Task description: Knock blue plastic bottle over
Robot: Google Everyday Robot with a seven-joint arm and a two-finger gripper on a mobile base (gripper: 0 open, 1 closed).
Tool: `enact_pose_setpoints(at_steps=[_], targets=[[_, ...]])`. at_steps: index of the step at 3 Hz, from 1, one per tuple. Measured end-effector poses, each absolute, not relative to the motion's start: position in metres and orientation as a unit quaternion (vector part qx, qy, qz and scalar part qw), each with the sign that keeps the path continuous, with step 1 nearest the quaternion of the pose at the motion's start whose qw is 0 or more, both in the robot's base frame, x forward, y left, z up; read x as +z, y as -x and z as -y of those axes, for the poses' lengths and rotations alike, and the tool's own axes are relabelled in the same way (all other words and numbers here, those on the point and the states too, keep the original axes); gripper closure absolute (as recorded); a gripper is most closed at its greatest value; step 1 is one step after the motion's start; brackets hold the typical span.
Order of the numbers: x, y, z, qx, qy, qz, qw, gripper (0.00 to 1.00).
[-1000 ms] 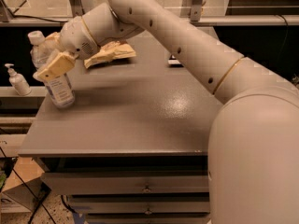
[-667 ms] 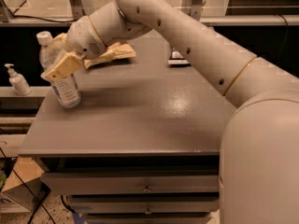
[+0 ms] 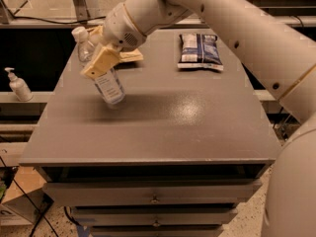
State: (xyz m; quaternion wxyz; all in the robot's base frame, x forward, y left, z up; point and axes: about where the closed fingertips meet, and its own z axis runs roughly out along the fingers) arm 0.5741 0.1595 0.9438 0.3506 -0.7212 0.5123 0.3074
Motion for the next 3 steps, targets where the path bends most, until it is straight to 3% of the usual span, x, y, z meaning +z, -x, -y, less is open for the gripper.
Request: enact_pose_setpoints(at_steps=[1, 2, 3], targets=[[0.945, -0.585, -0.119, 0.251, 0.726, -0.552, 0.325, 1.0], [0.94, -0.597, -0.091, 0.19, 0.731, -0.591, 0.284, 0.84], [0.921, -0.611, -0.071, 0.124, 0.738, -0.625, 0.224, 0.61]])
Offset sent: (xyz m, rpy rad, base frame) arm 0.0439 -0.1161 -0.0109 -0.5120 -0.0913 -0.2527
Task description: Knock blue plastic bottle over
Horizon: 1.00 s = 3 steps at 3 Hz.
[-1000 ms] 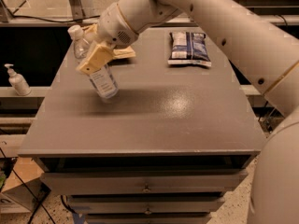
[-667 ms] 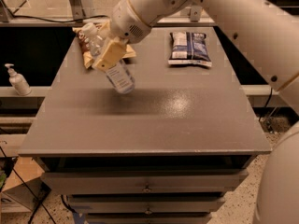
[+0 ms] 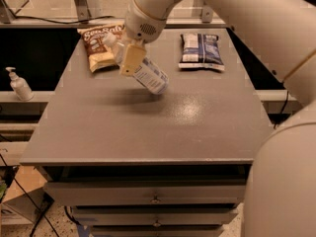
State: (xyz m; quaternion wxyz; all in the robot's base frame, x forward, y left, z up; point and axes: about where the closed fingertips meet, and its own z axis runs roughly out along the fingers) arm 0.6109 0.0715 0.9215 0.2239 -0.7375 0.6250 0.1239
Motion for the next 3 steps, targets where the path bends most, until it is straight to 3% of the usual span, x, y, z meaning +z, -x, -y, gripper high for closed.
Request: enact_pose_setpoints(at_steps=[2, 3], targets=[[0.887, -0.629, -0.056, 0.059, 0.728, -0.66, 0.173, 0.13], [0.874, -0.631, -0.06, 0.087, 0.721, -0.662, 0.186, 0.0]])
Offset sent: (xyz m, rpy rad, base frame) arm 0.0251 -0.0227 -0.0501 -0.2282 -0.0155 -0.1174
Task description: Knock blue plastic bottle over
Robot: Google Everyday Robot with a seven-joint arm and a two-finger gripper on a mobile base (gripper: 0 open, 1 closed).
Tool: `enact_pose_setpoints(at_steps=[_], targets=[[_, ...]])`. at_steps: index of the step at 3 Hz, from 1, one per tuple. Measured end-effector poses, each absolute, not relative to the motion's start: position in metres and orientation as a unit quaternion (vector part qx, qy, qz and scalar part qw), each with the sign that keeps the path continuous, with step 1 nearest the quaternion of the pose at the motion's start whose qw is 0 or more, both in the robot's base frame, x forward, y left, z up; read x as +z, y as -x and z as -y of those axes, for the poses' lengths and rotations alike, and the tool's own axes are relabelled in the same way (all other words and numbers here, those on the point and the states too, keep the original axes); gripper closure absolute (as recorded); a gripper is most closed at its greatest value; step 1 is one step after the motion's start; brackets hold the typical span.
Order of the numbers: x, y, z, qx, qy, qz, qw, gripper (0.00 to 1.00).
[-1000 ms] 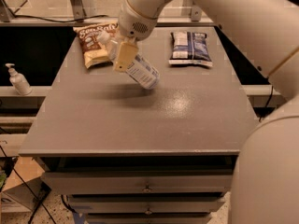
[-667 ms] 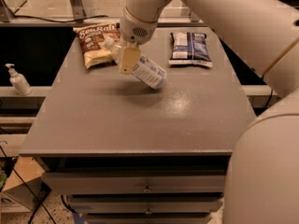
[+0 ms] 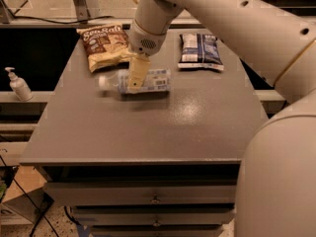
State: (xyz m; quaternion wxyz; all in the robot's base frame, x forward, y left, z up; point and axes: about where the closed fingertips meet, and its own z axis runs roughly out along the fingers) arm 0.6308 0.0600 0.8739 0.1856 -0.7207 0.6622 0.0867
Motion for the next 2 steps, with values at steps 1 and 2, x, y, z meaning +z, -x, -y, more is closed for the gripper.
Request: enact_pose_setpoints(at_steps=[1, 2], targets=[[0.8652, -0.6163, -0.0792, 0.164, 0.714, -0.643, 0.224, 0.0], [0.8705, -0.609, -0.0877, 0.187, 0.71, -0.638, 0.232, 0.0]])
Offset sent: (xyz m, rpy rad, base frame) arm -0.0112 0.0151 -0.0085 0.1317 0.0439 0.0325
